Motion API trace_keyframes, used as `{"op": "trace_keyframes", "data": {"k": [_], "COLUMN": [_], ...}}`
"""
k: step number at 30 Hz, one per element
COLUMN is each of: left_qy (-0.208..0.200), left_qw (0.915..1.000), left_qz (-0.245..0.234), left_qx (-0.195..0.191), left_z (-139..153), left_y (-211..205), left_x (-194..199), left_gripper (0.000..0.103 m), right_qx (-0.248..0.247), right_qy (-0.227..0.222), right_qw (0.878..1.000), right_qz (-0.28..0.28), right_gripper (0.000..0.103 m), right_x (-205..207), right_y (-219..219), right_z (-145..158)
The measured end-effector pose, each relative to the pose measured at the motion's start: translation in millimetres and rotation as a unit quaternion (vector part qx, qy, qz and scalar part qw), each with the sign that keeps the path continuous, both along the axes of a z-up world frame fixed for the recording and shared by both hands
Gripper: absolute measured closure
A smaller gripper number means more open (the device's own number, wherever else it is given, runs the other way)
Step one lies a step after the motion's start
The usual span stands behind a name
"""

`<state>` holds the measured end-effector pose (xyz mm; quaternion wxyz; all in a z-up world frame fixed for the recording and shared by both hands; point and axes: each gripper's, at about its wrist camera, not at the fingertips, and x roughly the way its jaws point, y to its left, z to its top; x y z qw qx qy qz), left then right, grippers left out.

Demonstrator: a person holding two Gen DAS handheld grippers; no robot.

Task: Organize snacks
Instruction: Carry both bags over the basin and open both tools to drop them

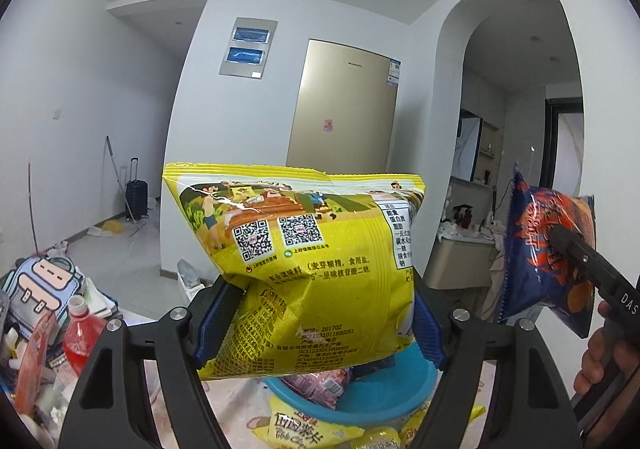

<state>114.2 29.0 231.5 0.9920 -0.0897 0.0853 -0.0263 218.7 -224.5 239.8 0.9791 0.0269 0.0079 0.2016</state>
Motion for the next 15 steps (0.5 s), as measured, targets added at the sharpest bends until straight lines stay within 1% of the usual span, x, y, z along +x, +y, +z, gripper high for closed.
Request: {"op": "trace_keyframes", "data": {"k": [5,8,11,15], "left_qy": [0.001,0.006,0.021,0.045], "left_qw": [0.9999,0.9999,0.9997,0.9987], "left_qz": [-0.009,-0.014,-0.012,-0.02], "left_qx": [0.007,0.006,0.002,-0.014], "left_z": [1.2,-3.1,-8.9,-27.2], "left_y": [-8.6,-11.4,-12.6,-9.2], "left_x": [24.9,45.8,70.3,103.7], "left_gripper": [0.025,0.025,0.025,0.025], "right_qx": [-0.003,0.002,0.005,-0.003], "right_qy": [0.003,0.019,0.025,0.035], "right_qw": [1.0,1.0,1.0,0.999], "right_qz": [0.002,0.004,0.003,0.005], "right_gripper": [0.031,0.031,0.031,0.031], "right_x": [17.1,30.5,40.2,54.9], "right_y": [11.6,14.5,17.7,24.8], "right_z": [-3.3,-12.5,-19.3,-35.6]}}
